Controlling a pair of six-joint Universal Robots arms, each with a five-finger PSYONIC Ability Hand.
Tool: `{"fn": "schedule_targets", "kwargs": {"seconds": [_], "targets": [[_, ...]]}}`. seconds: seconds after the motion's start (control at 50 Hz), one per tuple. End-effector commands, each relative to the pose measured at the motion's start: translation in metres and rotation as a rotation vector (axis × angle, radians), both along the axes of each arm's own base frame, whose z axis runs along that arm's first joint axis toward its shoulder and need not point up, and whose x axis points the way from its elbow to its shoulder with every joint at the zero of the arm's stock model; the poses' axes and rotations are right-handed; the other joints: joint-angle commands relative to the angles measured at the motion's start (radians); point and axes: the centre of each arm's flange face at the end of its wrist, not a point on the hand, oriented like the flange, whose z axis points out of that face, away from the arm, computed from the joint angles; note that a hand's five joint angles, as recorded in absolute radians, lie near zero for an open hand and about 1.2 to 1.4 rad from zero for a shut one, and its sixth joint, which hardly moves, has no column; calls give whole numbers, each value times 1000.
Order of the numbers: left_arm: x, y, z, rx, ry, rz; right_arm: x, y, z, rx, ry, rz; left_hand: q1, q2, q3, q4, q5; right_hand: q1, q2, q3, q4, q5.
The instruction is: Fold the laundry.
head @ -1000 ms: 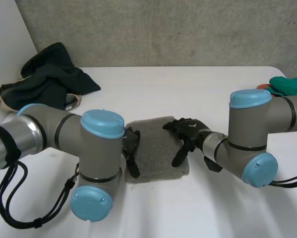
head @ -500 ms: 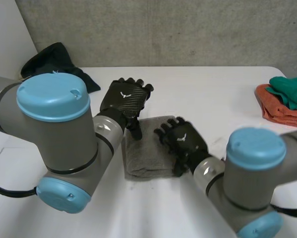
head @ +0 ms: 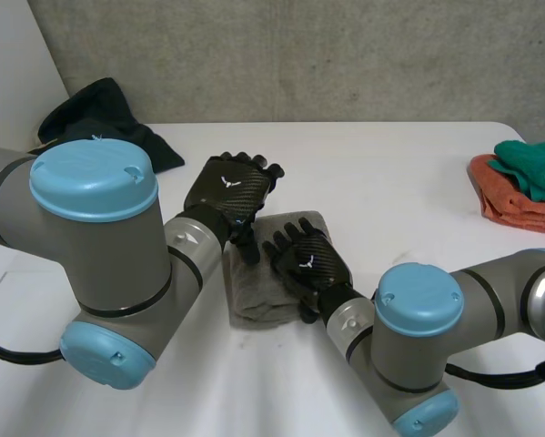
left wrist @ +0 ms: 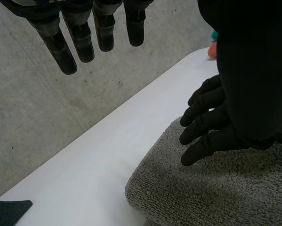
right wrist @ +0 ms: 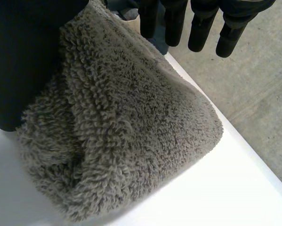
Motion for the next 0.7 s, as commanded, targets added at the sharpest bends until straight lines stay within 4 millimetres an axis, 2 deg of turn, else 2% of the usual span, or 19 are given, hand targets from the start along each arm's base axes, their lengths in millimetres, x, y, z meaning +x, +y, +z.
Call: {"fn": "schedule_targets", "kwargs": {"seconds": [0.02,0.16,0.24,0.26,0.34,0.42,0.44,0.5,0.52,0.58,0.6,0.66,0.7], "targets": [[1,1,-2,7,-4,2,9,-10,-4,-8,-16,7,18,9,3,10,4,172,190,175,175,170],[1,1,-1,0,2,0,17,-19,2,-31,-45,13,21,11,6,13,7,627,645,629,630,624],[0,0,1,-3,8,1,22,-27,6,-45,-67,28,24,14,9,16,10,1099,1117,1102,1102,1097],[0,0,1,-3,11,1,21,-31,6,-46,-70,26,24,14,9,16,10,1160,1178,1163,1163,1157],[0,-3,5,-14,19,4,13,-52,16,-76,-89,-5,24,14,9,16,10,1161,1179,1163,1164,1158],[-1,-6,16,-42,43,6,6,-79,47,-146,-143,-55,24,14,9,16,10,1161,1179,1163,1164,1158],[-2,-7,19,-51,49,7,0,-93,61,-170,-172,-83,24,14,9,16,10,1161,1179,1163,1164,1158],[-2,-10,31,-81,73,12,-10,-114,82,-209,-223,-113,24,14,9,16,10,1161,1179,1163,1164,1158],[-2,-11,34,-90,81,12,-17,-128,98,-237,-263,-118,24,14,9,16,10,1161,1179,1163,1164,1158],[-6,-10,46,-123,115,-2,-27,-146,123,-275,-327,-112,27,17,12,19,13,1161,1179,1163,1164,1158],[-7,-10,48,-126,125,-11,-37,-161,139,-303,-373,-118,27,17,12,19,13,1161,1179,1163,1164,1158],[-15,-4,56,-132,161,-72,-59,-186,162,-348,-438,-158,27,17,12,19,13,1161,1179,1163,1164,1158],[-21,1,60,-129,190,-122,-86,-210,180,-392,-490,-212,27,17,12,19,13,1161,1179,1163,1164,1158]]}}
